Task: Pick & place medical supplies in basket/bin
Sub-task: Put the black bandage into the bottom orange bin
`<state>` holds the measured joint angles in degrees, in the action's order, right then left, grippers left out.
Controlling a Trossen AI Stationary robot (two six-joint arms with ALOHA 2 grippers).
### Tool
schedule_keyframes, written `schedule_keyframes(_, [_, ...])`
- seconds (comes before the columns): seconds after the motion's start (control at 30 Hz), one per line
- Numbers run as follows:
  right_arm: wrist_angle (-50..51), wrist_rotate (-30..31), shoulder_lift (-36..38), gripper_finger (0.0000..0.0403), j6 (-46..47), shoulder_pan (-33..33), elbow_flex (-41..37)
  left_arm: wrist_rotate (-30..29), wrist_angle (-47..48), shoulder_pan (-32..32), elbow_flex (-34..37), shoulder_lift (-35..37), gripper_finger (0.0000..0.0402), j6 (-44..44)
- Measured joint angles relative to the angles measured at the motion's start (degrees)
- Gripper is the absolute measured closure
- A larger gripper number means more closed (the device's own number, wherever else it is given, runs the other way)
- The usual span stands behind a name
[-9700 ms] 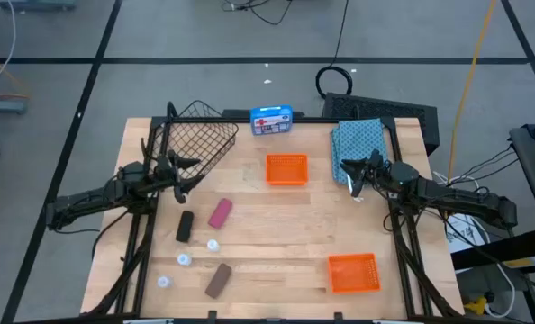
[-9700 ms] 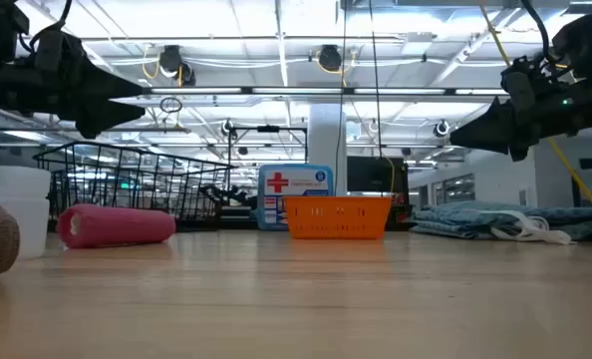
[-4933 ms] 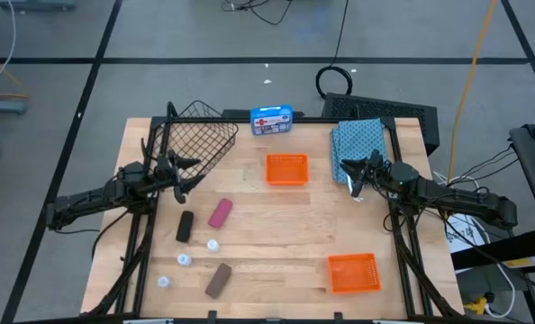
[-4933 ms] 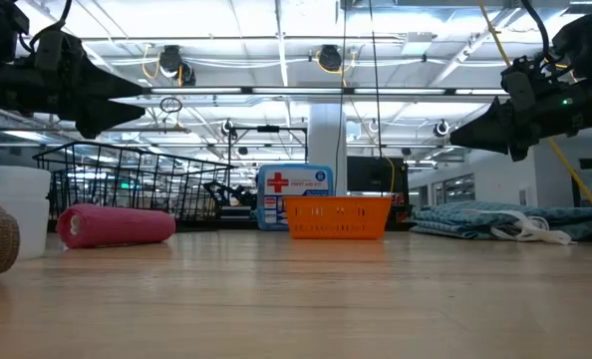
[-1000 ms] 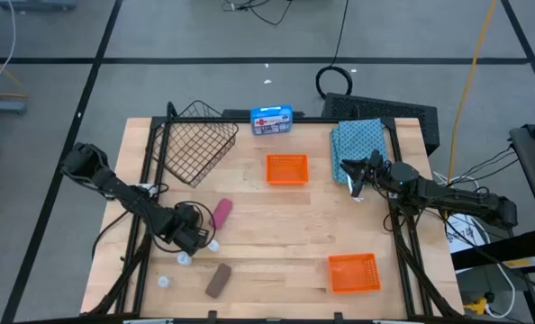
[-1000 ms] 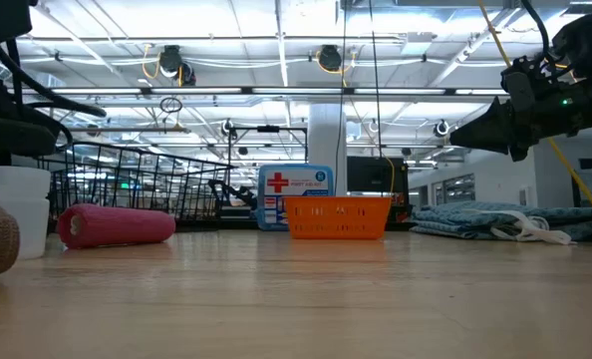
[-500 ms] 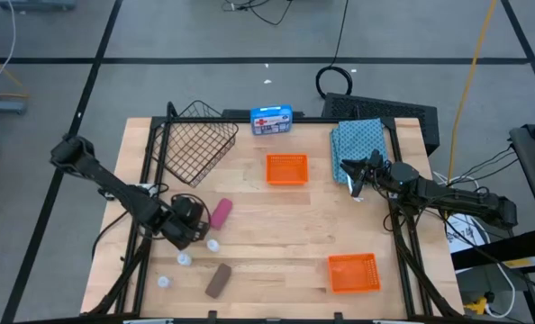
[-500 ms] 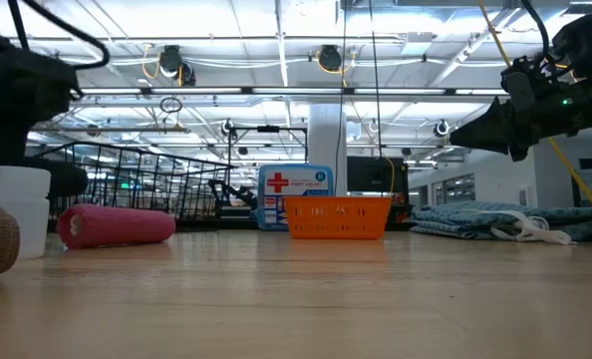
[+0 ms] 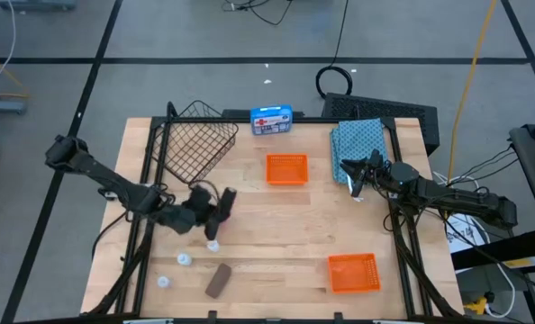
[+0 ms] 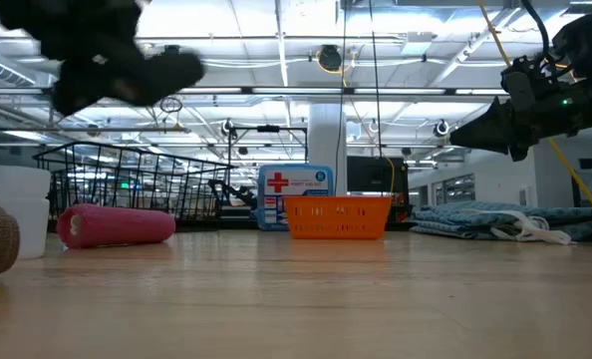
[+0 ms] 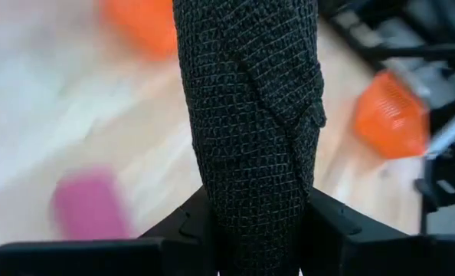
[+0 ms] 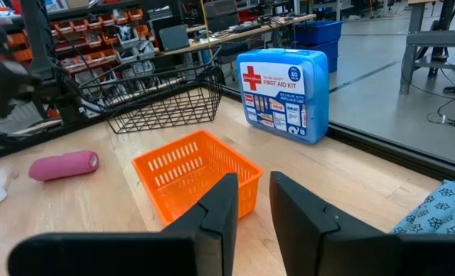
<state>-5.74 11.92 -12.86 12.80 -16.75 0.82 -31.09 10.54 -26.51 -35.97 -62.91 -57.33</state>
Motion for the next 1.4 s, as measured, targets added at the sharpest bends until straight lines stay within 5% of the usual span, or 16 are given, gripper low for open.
schedule_keyframes(0.27, [0.0,0.0,0.0,0.0332,0.0,0.0,0.0,10.2,-19.4,13.0,-0.1,-0.8,0.0273,27.6])
schedule_keyframes(0.6, [0.0,0.0,0.0,0.0332,0.0,0.0,0.0,29.6,-24.2,34.0,-0.1,-2.2,0.0273,32.7])
schedule_keyframes(0.77, [0.0,0.0,0.0,0.0332,0.0,0.0,0.0,38.7,-21.6,42.3,-5.9,-7.7,0.0273,37.4])
schedule_keyframes(1.07, [-0.3,0.0,0.0,0.0332,0.2,0.0,0.0,44.7,-11.8,45.0,-19.1,-21.3,0.0273,50.8])
schedule_keyframes(1.4, [-3.0,0.0,-0.1,0.0332,15.8,0.0,0.0,41.8,-8.7,44.4,-22.4,-22.6,0.0273,54.8])
